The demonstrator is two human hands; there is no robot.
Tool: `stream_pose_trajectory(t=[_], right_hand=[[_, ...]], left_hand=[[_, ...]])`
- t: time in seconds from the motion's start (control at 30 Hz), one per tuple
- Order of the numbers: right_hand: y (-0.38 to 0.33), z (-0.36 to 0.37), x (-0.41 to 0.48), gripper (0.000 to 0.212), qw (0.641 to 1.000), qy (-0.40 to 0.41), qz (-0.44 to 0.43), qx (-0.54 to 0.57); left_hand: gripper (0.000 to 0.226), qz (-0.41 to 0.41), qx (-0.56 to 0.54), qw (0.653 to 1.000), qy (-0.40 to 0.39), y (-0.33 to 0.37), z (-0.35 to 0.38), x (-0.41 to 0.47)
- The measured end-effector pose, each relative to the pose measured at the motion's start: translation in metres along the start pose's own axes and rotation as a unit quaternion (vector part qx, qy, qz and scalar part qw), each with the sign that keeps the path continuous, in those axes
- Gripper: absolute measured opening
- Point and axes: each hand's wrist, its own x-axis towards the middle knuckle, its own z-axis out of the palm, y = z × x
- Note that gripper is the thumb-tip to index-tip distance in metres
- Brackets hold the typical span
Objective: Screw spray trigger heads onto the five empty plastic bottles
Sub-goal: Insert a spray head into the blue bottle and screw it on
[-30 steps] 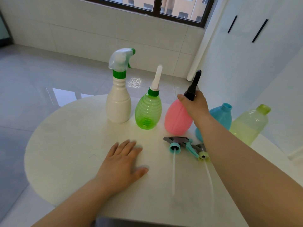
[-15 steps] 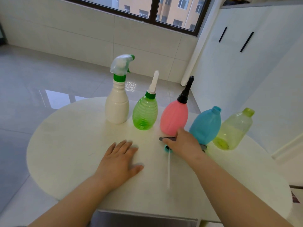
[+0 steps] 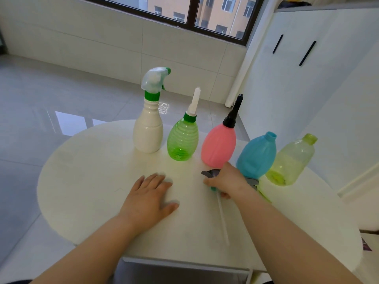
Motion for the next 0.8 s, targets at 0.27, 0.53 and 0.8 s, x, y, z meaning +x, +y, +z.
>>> stream_pose_trajectory(t=[0.27,0.53,0.8], right_hand=[[0.046,-0.035,-0.048,0.011,0.881,-0.007,0.005,0.472],[0.108,-0.061,-0.054,0.045,0.606,0.009,-0.029,0.795],[0.162,-0.090,-0.057,0.038,0.592,0.114,-0.106,0.791]], left_hand=[[0.061,0.003,-0.006,1.000,0.015,0.002,-0.005,-0.006],[0.029,-0.020,-0.116,0.991,0.066,0.018,-0.009,-0.009],[0.039,0.068,-0.295,0.952,0.046,0.133,-0.010,0.049]])
